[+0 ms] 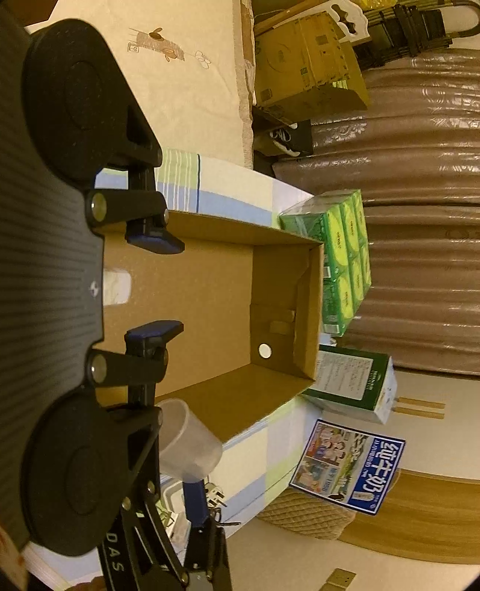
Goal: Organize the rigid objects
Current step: 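Lower the clear cup into the cardboard box and open right tool, then move both tools back over the table toward the remaining objects, then grasp chrome wire stand with left tool while right tool grasps white jar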
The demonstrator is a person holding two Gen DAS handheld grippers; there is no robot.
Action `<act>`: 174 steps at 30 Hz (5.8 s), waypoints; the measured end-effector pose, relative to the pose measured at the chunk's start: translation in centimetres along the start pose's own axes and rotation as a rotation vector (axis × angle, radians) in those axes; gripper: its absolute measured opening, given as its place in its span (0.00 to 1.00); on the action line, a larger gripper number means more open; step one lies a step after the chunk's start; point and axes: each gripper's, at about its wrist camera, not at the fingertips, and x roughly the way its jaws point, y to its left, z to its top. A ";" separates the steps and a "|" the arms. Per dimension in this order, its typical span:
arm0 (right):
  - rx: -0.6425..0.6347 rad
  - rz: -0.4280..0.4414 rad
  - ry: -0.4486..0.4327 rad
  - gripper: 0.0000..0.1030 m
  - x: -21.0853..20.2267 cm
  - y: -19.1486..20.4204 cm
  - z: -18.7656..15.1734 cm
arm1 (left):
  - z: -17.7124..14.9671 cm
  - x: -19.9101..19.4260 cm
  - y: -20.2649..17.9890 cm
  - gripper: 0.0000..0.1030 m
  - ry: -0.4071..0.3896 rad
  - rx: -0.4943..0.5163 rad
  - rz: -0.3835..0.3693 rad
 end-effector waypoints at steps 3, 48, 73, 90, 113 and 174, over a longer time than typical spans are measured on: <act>-0.001 -0.004 -0.004 0.67 -0.2 0.1 0.0 | -0.1 -0.5 0.2 0.33 -0.007 -0.011 -0.007; 0.414 -0.467 -0.197 0.74 -26.9 -14.7 -18.6 | -2.7 -6.1 -19.4 0.82 -0.043 0.055 -0.254; 0.405 -0.465 -0.101 0.80 -23.8 -25.5 -20.8 | -5.8 3.2 -30.3 0.88 0.067 0.227 -0.277; 0.370 -0.410 -0.024 0.63 -16.6 -30.3 -20.7 | -7.2 11.0 -34.3 0.33 0.082 0.250 -0.350; 0.401 -0.416 -0.016 0.62 -15.5 -29.8 -20.6 | -9.0 9.1 -29.1 0.42 0.039 0.282 -0.330; 0.333 -0.463 -0.012 0.27 -12.4 -29.8 -20.8 | -9.7 12.8 -27.4 0.61 0.038 0.211 -0.203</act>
